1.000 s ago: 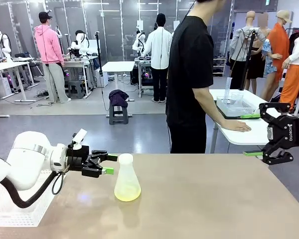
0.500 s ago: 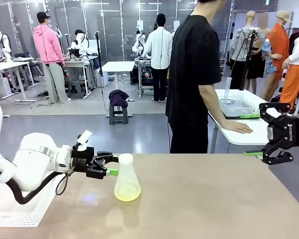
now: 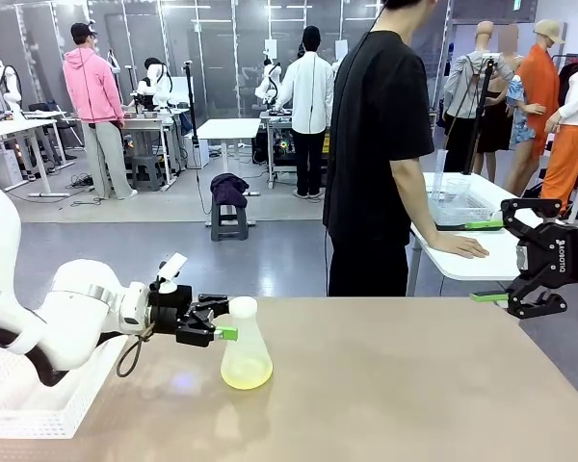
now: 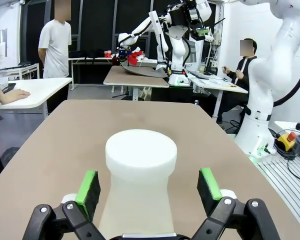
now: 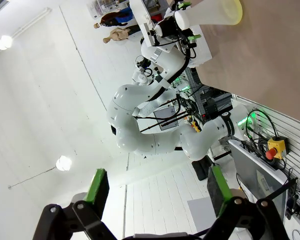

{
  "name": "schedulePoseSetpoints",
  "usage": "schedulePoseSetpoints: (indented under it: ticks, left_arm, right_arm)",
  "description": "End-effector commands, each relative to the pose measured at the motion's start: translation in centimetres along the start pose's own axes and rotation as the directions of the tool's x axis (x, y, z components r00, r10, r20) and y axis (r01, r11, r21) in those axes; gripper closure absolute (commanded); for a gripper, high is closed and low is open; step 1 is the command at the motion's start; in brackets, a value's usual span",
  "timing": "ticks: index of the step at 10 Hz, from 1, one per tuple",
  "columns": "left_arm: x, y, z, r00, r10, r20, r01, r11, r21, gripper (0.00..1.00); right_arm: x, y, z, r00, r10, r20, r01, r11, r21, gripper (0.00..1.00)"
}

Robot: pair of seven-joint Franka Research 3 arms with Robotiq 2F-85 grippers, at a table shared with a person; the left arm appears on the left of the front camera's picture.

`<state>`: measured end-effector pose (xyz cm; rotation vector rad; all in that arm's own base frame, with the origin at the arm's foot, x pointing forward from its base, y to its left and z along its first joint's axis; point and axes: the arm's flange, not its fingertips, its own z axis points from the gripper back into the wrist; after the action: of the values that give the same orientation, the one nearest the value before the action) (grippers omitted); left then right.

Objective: Prepare the solutions needed for the experiment.
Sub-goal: When the human places the Big flask in the center of the table, pick up the Big flask and place it in the left Organizing basket.

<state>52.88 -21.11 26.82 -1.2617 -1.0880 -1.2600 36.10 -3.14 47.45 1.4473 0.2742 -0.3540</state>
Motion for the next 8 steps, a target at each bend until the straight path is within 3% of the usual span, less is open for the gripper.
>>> schedulePoseSetpoints:
  ticks: [1, 8]
  left_arm:
    - [-0.3, 1.1, -1.1, 0.999, 0.008, 0.032, -0.007, 0.999, -0.034, 0.0]
    - [-0.7, 1.7, -2.7, 0.999, 0.03, 0.041, -0.026, 0.995, -0.097, 0.0]
  right_arm:
    - [-0.1, 0.1, -0.1, 1.0, -0.007, 0.003, 0.007, 1.0, 0.005, 0.0]
    - [-0.1, 0.1, -0.1, 1.0, -0.007, 0.003, 0.007, 1.0, 0.005, 0.0]
